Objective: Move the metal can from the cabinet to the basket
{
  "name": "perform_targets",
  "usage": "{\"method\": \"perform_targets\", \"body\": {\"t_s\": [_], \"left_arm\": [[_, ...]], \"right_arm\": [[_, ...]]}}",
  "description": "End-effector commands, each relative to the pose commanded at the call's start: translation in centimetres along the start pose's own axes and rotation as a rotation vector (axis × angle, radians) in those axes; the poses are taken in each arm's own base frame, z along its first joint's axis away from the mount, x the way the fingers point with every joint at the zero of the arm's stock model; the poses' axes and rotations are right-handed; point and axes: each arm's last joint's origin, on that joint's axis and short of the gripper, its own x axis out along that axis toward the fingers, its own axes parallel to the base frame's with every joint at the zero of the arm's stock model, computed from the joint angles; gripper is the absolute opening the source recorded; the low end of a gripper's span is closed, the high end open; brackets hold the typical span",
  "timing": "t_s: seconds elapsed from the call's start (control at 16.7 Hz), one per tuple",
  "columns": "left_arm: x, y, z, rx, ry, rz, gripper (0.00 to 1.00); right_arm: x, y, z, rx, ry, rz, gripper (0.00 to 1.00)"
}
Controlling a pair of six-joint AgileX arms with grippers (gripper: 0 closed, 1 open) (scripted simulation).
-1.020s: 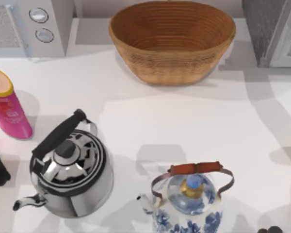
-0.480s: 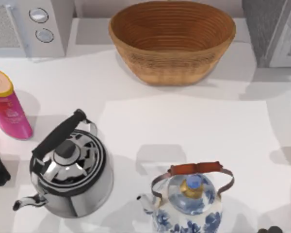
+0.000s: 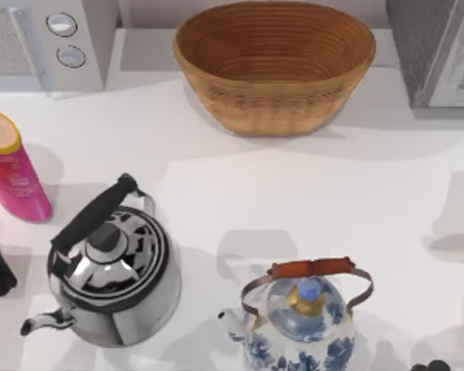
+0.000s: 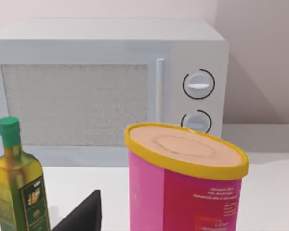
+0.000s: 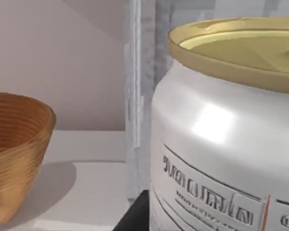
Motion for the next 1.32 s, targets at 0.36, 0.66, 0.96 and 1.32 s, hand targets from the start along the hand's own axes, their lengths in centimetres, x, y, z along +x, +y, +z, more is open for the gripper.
{"method": "perform_targets", "body": {"t_s": [0.36, 0.66, 0.96, 1.32], "left_arm": [[0.0, 0.0, 0.0, 0.000, 0.000, 0.000, 1.00], [0.0, 0.0, 0.0, 0.000, 0.000, 0.000, 1.00], [0.0, 0.0, 0.0, 0.000, 0.000, 0.000, 1.00], [0.0, 0.0, 0.0, 0.000, 0.000, 0.000, 1.00]], "right_arm": [[-0.1, -0.7, -9.7, 0.010, -0.076, 0.006, 0.00], [0.0, -0.8, -11.1, 0.010, -0.105, 0.007, 0.00], [0.1, -0.7, -10.4, 0.012, -0.103, 0.012, 0.00], [1.4, 0.5, -2.5, 0.017, -0.158, 0.015, 0.00]]}}
